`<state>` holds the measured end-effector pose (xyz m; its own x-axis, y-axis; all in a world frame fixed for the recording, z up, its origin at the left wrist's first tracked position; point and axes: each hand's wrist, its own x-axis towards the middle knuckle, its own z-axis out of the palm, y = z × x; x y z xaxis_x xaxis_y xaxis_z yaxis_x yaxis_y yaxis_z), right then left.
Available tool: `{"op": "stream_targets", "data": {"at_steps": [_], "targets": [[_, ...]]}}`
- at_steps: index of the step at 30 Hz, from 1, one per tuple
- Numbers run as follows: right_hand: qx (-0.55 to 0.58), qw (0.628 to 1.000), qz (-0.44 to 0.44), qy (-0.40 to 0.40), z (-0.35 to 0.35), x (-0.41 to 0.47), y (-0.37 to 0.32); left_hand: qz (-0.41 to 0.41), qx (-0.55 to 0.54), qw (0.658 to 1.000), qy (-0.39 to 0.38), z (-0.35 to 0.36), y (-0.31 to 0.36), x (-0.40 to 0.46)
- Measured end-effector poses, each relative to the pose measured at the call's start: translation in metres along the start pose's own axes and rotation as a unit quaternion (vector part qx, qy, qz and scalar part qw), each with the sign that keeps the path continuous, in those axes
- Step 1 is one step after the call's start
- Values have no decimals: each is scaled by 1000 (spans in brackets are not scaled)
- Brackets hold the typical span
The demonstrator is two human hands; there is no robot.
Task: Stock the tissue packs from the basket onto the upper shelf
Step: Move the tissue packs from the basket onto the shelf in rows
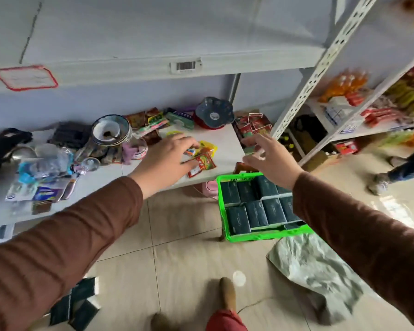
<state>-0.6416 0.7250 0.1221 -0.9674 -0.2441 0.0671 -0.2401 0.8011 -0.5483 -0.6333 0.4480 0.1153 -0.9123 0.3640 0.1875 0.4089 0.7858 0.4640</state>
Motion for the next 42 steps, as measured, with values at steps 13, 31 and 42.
{"op": "stream_targets", "data": {"at_steps": [13,31,42], "targets": [[50,958,279,-44,42,-50,325,-117,-57,964,-231,292,98,116],[-33,888,451,-87,159,6,501,-79,178,903,-382,541,72,245],[63,847,511,-135,159,24,517,-180,30,909,-376,539,49,247]]}}
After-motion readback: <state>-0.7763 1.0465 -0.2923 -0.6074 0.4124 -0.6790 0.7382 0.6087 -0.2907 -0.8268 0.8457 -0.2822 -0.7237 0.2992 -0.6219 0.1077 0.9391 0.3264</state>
